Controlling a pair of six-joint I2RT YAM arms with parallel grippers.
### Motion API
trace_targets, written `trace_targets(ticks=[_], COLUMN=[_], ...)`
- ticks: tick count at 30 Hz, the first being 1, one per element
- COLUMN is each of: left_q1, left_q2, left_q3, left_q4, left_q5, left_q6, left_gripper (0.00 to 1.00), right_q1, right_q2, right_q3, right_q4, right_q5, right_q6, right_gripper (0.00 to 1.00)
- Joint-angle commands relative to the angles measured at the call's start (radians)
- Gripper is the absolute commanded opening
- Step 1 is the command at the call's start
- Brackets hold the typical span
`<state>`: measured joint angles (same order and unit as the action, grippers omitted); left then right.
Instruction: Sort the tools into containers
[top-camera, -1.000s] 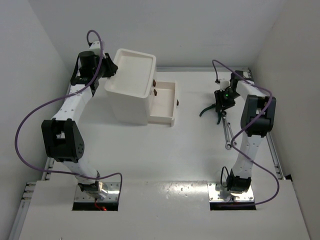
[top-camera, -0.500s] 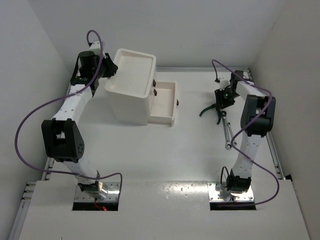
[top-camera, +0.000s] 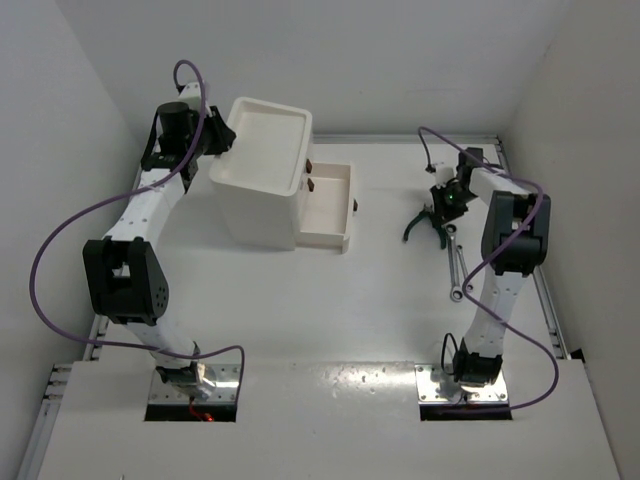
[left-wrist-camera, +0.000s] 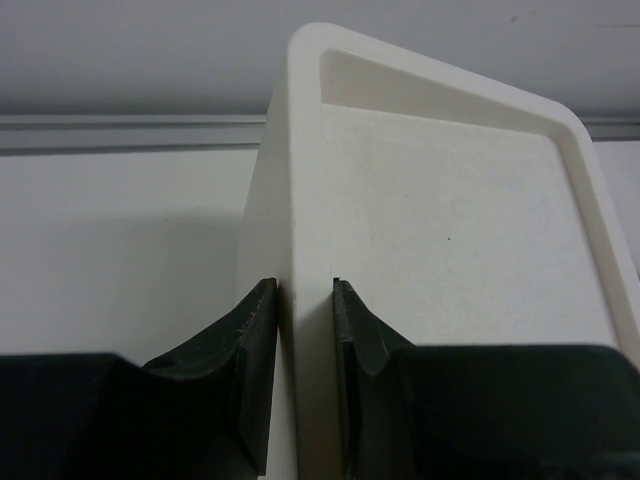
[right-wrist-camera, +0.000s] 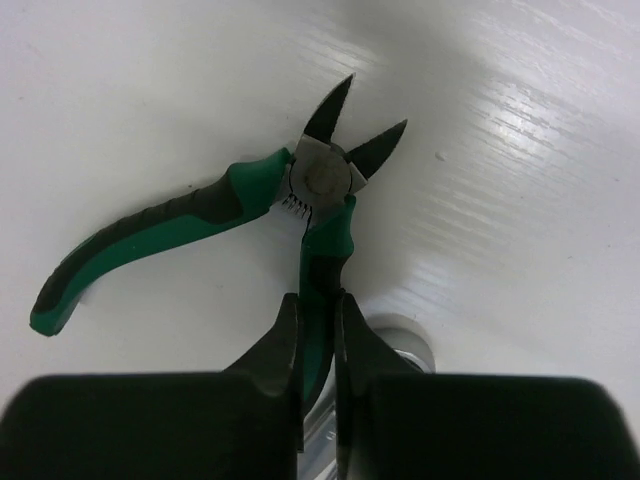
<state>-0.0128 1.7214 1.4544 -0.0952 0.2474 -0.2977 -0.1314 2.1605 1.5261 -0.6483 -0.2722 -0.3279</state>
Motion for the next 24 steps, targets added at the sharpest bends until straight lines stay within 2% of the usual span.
trace_targets(ticks=[1, 4, 6, 9, 10, 13, 17, 20, 24], left_q1=[0.004, 0.004, 0.004, 0.004, -0.006, -0.006, -0.015, -0.015, -0.015], left_q2=[0.139, 0.13, 0.109, 0.098, 0.089, 0.089, 0.089, 0.089, 0.089], left_q3=[-0.137, -0.147, -0.157, -0.177, -0.186, -0.186, -0.186, -0.186, -0.186], left_q4=[-0.376, -0.376, -0.376, -0.376, -0.376, -0.376, -0.376, -0.376, -0.376], left_q5=[0.004, 0.004, 0.004, -0.005, -0.005, -0.029, -0.054, -0.054, -0.054], left_q6=[0.006, 0.006, 0.006, -0.003, -0.003, -0.015, -0.026, -0.047, -0.058], left_gripper=[0.0, 0.0, 0.0, 0.0, 0.0, 0.0, 0.0, 0.0, 0.0], right_q1=[0.027, 0.038, 0.071, 0.127, 0.144, 0.219, 0.331, 0.423, 0.478], right_q2=[-0.007, -0.059, -0.071, -0.053, -0.021, 0.033, 0.033, 0.044, 0.09], right_q3=[-0.026, 0.023, 0.124, 0.365, 0.494, 0.711, 0.756, 0.747, 0.747], right_q4=[-0.04, -0.069, -0.123, -0.276, -0.315, -0.444, -0.455, -0.445, -0.426], right_q5=[0.014, -0.005, -0.005, 0.011, 0.049, 0.132, 0.249, 0.271, 0.336], right_q6=[0.01, 0.056, 0.128, 0.176, 0.217, 0.256, 0.277, 0.323, 0.346], right_gripper=[0.0, 0.0, 0.0, 0.0, 0.0, 0.0, 0.0, 0.0, 0.0])
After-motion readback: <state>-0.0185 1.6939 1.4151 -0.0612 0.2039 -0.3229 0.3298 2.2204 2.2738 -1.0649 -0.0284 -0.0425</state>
